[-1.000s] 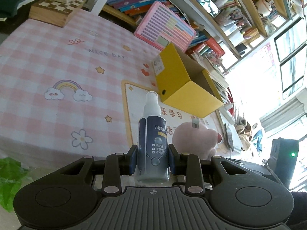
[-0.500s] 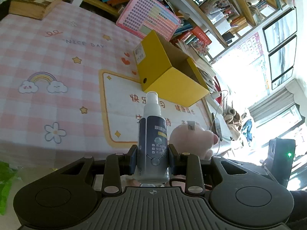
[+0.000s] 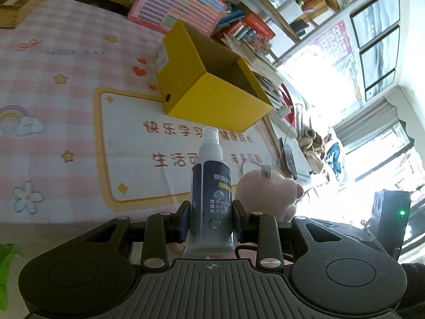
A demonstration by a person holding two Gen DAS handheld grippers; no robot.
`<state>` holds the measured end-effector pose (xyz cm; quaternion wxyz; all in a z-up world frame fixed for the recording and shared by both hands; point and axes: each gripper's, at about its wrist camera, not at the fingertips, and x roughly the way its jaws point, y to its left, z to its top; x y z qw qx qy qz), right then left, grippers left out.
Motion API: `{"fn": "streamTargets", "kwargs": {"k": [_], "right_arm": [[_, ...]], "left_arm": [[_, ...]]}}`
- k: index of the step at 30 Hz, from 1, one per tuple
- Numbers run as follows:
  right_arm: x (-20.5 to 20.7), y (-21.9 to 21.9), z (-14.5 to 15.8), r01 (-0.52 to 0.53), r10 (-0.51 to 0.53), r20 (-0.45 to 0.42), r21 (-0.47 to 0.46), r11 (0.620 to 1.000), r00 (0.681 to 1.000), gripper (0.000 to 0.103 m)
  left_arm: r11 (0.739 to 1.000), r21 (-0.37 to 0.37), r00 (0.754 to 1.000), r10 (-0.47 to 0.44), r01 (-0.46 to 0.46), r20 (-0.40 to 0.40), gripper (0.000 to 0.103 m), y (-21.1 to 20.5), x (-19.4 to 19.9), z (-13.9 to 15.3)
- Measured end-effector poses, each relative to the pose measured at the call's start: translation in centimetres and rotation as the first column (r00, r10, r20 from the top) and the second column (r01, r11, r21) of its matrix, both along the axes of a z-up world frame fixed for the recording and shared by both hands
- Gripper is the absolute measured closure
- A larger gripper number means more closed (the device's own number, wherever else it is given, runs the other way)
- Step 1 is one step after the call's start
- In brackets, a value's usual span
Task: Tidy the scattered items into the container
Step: 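Lift and carry the spray bottle and pink plush over the yellow box with both tools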
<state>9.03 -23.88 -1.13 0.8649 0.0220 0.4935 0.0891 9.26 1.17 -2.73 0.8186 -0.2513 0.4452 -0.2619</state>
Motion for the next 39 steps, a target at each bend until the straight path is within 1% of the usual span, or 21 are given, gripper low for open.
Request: {"fn": "streamTargets", "kwargs": {"k": [15,23,31,35,39], "right_arm": [[1.3,-5.3,-0.3,0.095,-0.095,-0.022,0.005,0.995,0.995,0.047],[2.6,-7.8,-0.6,0.117,-0.117,-0.035,0.003,0.993,0.993,0.047],[5.1,-9.7,-0.4,0.097,-0.097,-0.016,0.009,0.995,0.995,0.047],[7.1,-10.4,0.1,0.068,-0.068,0.013,0.019,0.998,0.998,0.047],[9.6,-10.9,0.8,0.029,-0.031,0.050,0.043,0.999,0.998,0.047]], "left_arm": [[0.995,0.005,0.995,-0.100,0.100,-0.017,0.072,-5.6,3.3,-0.4],[0.990,0.009,0.990,-0.137,0.138,-0.031,0.072,-8.5,5.0,-0.5],[0.990,0.021,0.990,-0.140,0.140,-0.019,0.072,-10.9,7.0,0.1],[0.993,0.019,0.993,-0.121,0.121,0.000,0.072,-11.8,8.5,0.8],[0.995,0.032,0.995,-0.092,0.091,0.035,0.072,-12.4,10.1,2.0]]}}
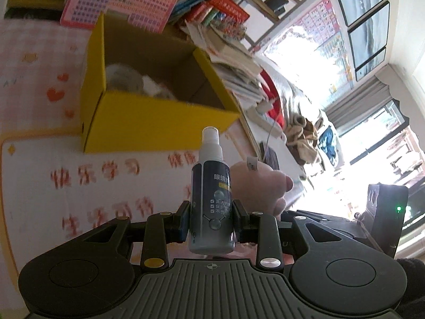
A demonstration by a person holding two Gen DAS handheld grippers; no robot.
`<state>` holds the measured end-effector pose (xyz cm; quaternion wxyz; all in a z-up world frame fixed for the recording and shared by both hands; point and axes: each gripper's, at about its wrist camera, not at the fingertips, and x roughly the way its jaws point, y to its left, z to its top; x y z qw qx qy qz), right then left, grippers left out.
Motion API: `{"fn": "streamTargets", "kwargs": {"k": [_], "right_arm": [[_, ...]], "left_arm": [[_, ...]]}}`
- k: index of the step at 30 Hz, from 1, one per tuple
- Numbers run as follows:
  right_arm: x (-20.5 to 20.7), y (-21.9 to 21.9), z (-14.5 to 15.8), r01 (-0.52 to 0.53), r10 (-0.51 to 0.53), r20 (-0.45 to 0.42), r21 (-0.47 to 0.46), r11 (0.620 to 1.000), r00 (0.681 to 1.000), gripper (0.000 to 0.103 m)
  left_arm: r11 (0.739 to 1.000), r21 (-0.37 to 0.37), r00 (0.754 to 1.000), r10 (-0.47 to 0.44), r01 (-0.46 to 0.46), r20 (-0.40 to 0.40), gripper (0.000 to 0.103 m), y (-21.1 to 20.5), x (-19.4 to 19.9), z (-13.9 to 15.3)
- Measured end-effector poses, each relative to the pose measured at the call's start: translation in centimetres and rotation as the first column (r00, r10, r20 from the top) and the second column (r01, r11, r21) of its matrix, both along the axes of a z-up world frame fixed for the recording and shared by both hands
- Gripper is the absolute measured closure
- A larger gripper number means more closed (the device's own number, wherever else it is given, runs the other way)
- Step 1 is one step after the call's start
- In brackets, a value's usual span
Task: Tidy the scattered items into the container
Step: 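Lift and carry the spray bottle and pink plush over the yellow box with both tools, then open the left tool to drop the bottle while the right tool releases the plush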
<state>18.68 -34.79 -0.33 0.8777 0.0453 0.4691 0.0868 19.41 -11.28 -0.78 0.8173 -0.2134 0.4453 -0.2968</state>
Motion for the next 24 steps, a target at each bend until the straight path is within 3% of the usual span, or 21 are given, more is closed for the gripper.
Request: {"fn": "streamTargets", "kwargs": {"k": [15,19,24], "right_arm": [[10.3,-0.9,5.2,-0.129,0.115,0.176,0.067,0.989,0.978,0.047],[13.3,-0.8,5.9,-0.151,0.138,0.206,0.047,0.987,0.969,0.047],[17.3,0.4,4.8,-0.194,0.187,0.193,0.015,0.981,0.963,0.047]], "left_arm": [[0.989,0.057,0.980,0.123,-0.133,0.156,0.072,-1.0,6.2,4.8],[0.981,0.092,0.971,0.151,-0.169,0.184,0.072,-1.0,8.0,5.0],[0.974,0.142,0.975,0.151,-0.175,0.164,0.072,-1.3,10.9,3.7]]}}
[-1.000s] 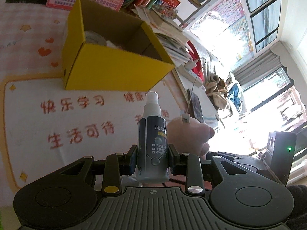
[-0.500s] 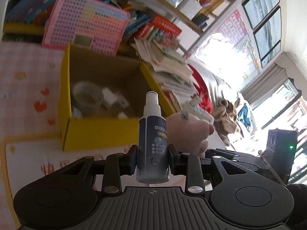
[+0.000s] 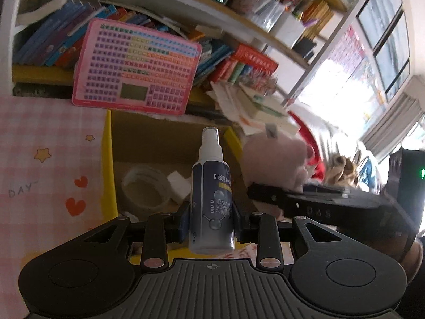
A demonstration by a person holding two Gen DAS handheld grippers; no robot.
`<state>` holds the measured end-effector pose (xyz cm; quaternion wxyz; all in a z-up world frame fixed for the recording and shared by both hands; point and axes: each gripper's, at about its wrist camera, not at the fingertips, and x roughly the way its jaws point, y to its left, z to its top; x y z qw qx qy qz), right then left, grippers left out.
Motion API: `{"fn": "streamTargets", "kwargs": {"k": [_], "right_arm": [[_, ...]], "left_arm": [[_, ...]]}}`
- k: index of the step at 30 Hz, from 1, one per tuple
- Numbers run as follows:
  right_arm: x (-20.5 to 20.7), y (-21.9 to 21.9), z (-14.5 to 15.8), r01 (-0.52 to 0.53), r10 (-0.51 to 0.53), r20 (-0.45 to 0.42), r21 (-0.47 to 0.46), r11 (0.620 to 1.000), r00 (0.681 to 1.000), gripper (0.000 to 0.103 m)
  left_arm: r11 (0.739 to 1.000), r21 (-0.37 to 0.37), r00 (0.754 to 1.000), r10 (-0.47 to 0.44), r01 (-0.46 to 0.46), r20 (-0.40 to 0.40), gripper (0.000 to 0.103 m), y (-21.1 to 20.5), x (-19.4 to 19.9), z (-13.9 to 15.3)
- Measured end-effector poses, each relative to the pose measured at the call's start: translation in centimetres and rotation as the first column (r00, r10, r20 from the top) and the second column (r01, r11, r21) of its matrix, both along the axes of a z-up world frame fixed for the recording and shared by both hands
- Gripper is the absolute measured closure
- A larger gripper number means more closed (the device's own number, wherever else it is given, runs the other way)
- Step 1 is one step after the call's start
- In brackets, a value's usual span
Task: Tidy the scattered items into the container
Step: 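Open the left tool to drop the bottle while the right tool releases the plush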
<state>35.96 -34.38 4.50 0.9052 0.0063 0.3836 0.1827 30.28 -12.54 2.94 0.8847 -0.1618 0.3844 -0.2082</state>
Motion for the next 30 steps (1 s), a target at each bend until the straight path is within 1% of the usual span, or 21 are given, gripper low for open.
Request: {"fn": "streamTargets", "kwargs": {"k": [3,8,11,12,15,19,21,23,24,25,26,30], "right_arm": [[2.3,1.3,-1.6,-0.042,0.041,-0.026,-0.039,0.998,0.999,0.046],[5.4,2.7,-4.5,-0.085,0.076,-0.082,-0.108,0.991,0.994,0.046],[6.4,3.2,-5.9,-0.106,0.092,-0.104,-0.138,0.985,0.990,0.045],[6.6,3.3,-6.2,-0.112,0.097,-0.111,-0.144,0.983,0.989,0.045],[6.8,4.1,-6.6,-0.134,0.118,-0.092,-0.188,0.973,0.989,0.044],[7.5,4.6,-6.8,-0.137,0.122,-0.087,-0.204,0.969,0.989,0.040],[7.7,4.6,-6.8,-0.141,0.126,-0.088,-0.200,0.970,0.988,0.037],[7.7,4.7,-6.6,-0.146,0.133,-0.079,-0.197,0.969,0.988,0.033],[7.7,4.6,-6.6,-0.141,0.128,-0.078,-0.197,0.970,0.989,0.032],[7.8,4.5,-6.5,-0.138,0.124,-0.080,-0.193,0.972,0.989,0.031],[7.8,4.4,-6.4,-0.137,0.124,-0.082,-0.183,0.974,0.989,0.031],[7.3,3.9,-5.8,-0.119,0.107,-0.080,-0.154,0.981,0.991,0.029]], "left_arm": [[0.998,0.064,1.000,-0.004,0.006,-0.026,0.072,-0.4,1.6,-1.3],[0.987,0.160,0.998,0.032,-0.022,-0.059,0.072,-0.8,3.8,-3.5],[0.983,0.180,0.997,0.047,-0.035,-0.065,0.072,-0.9,4.6,-4.3],[0.982,0.185,0.997,0.048,-0.036,-0.064,0.072,-1.0,4.8,-4.4],[0.974,0.223,0.998,0.041,-0.031,-0.043,0.072,-1.4,5.3,-4.7],[0.958,0.286,0.999,0.037,-0.033,-0.008,0.071,-2.2,5.9,-4.8],[0.941,0.335,0.999,0.034,-0.046,0.039,0.063,-2.6,5.8,-4.5],[0.933,0.357,0.998,0.024,-0.044,0.062,0.041,-2.8,5.7,-4.0],[0.929,0.366,0.997,0.027,-0.053,0.075,0.037,-2.8,5.6,-3.7],[0.926,0.373,0.996,0.030,-0.062,0.090,0.030,-2.8,5.4,-3.4],[0.923,0.377,0.994,0.033,-0.070,0.103,0.026,-2.7,5.2,-3.2],[0.907,0.402,0.985,0.073,-0.130,0.154,0.018,-2.5,4.2,-2.3]]}}
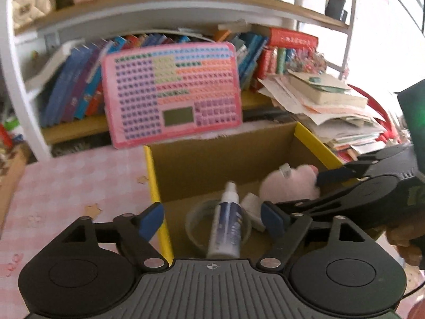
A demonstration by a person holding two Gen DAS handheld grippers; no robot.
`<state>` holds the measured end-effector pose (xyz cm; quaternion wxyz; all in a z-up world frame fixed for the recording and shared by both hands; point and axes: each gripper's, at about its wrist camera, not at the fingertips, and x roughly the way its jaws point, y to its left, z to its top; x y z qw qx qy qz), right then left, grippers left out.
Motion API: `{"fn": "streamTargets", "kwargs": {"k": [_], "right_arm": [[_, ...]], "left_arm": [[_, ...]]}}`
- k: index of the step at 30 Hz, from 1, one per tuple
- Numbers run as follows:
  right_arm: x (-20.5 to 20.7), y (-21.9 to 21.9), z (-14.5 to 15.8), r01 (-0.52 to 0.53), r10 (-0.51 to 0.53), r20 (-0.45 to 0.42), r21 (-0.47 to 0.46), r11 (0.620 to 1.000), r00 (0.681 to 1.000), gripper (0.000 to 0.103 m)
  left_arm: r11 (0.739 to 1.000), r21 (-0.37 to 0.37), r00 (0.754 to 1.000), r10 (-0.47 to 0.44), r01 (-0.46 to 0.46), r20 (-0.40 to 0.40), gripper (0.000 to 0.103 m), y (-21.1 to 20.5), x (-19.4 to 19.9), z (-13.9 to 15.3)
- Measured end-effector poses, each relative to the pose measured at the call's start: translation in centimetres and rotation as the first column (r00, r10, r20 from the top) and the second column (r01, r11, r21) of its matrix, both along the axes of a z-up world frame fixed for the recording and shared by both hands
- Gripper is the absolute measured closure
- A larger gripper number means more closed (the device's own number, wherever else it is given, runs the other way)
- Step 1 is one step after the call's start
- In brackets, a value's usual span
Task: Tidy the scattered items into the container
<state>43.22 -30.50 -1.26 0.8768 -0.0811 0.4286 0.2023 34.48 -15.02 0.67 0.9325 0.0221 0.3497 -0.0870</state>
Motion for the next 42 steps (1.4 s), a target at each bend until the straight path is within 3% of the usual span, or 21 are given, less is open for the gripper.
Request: {"fn": "streamTargets", "kwargs": {"k": [14,35,42], "right_arm": [[-5.9,-0.6,4.5,0.042,-0.049,0.141,0.050,0.998,0.989,0.027],[-17.9,1.0,4.2,0.153,-0.158,0.095,0.057,0.987,0.983,0.024],[-22.8,2.4,3.3,0.193,-0.196,0.067,0.061,0.979,0.978,0.023]], "left_arm": [[0.997,-0.038,0.993,0.074,-0.071,0.092,0.010,2.7,-6.7,3.2],[0.982,-0.132,0.990,0.138,-0.137,-0.006,0.009,9.1,-16.2,1.7],[0.991,-0.080,0.994,0.109,-0.109,-0.003,0.009,10.2,-20.4,1.4]]}}
